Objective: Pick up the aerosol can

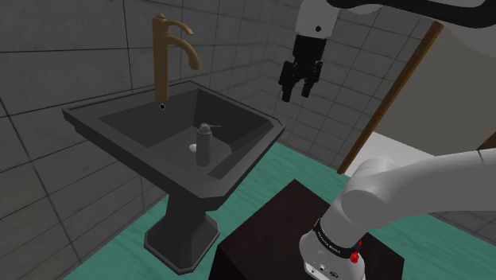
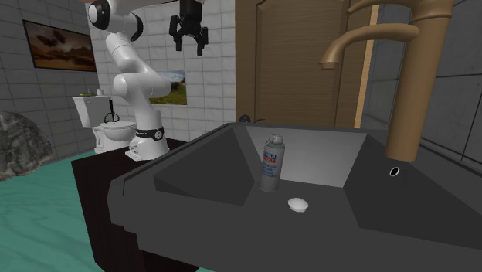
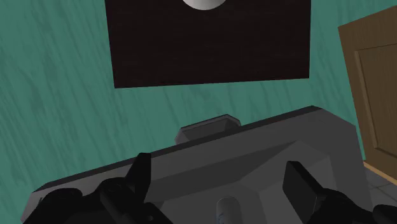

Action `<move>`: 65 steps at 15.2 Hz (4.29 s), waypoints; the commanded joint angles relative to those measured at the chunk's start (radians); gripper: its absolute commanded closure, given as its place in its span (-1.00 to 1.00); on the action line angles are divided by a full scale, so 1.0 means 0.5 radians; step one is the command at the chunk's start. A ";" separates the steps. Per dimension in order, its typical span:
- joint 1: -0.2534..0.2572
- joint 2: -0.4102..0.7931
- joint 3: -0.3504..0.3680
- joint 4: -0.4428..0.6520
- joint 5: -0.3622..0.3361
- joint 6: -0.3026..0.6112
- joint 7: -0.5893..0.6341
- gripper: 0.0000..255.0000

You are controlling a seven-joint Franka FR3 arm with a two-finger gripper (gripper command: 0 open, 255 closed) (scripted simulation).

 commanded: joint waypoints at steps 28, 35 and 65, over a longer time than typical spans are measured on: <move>0.131 1.845 -0.144 0.698 0.040 1.112 -0.904 -1.00; 0.140 2.275 -0.102 1.059 0.060 1.170 -1.046 -1.00; 0.140 2.218 -0.102 1.125 0.058 1.047 -1.045 1.00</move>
